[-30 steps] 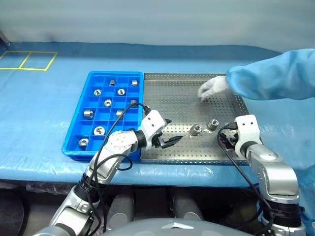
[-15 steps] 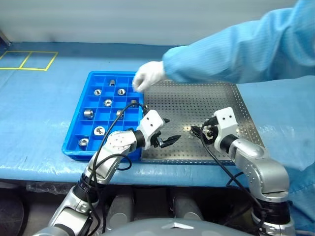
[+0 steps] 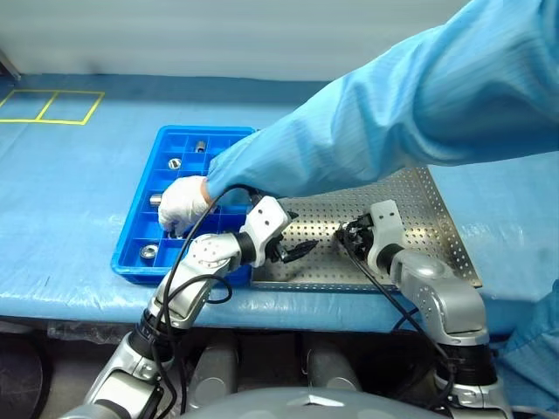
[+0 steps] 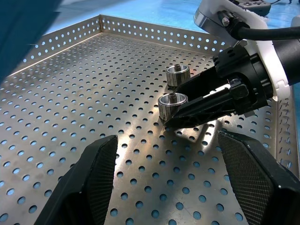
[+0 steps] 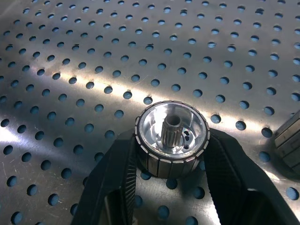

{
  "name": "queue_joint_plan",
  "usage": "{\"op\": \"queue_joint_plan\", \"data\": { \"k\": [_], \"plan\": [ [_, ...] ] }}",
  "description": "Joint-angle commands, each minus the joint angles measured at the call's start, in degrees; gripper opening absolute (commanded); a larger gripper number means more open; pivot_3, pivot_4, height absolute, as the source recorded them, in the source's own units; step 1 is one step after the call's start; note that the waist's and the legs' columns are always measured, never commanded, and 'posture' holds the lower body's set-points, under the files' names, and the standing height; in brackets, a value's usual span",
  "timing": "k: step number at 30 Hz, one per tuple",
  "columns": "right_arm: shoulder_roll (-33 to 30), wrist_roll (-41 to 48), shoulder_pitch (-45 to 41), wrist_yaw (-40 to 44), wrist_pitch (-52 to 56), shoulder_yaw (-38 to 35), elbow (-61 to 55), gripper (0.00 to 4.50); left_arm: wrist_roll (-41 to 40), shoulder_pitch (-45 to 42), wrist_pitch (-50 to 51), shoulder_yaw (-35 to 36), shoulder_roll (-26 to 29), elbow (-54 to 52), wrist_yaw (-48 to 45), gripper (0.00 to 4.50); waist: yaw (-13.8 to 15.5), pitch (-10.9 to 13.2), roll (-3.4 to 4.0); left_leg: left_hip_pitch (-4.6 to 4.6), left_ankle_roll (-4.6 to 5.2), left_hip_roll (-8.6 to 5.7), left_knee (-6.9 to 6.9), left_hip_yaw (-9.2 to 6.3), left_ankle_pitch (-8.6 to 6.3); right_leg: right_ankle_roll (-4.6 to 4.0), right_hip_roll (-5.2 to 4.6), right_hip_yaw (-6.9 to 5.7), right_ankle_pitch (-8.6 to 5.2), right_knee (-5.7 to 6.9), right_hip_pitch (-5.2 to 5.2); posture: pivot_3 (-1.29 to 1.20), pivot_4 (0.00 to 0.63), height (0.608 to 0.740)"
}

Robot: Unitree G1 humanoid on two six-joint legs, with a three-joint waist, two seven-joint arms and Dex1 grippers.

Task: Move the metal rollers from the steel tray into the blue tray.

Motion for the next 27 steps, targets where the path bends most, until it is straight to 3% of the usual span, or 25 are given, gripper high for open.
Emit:
{"op": "queue_joint_plan", "data": {
  "k": [1,11,20,27],
  "plan": [
    [-0.4,0.0,-0.7,-0.2,-1.6,0.0,-1.2,1.69,-0.3,0.2,0.0,0.8,0.1,-3.3,0.2,3.7,0.0,0.0,0.0,0.0,0.0,0.0,0.0,0.0,0.0,0.0,0.0,0.0,0.0,0.0,0.0,0.13,0.15,0.74],
    [-0.9,0.7,-1.2,1.2,-3.1,1.6,-3.7,1.69,-0.3,1.8,2.1,1.9,1.4,-6.0,1.3,3.7,0.0,0.0,0.0,-0.01,0.0,0.0,0.0,0.0,0.0,-0.01,0.0,0.0,0.0,0.02,-0.03,0.14,0.15,0.74],
    [-1.8,4.2,-5.2,7.2,-3.1,8.7,-10.4,1.69,1.0,8.7,14.4,10.6,8.2,-19.5,8.5,3.7,0.2,0.0,-0.02,0.03,0.01,0.04,-0.02,-0.06,0.0,-0.08,0.03,-0.04,-0.05,0.14,-0.05,0.22,0.15,0.74],
    [1.3,5.0,-10.4,8.9,-3.3,15.7,-8.5,1.69,5.7,10.4,20.6,16.9,8.6,-23.0,18.0,3.7,2.1,0.0,-0.06,0.02,0.01,0.03,-0.06,-0.07,0.0,-0.09,0.01,-0.08,-0.06,0.11,-0.07,0.3,0.15,0.74]
  ]
}}
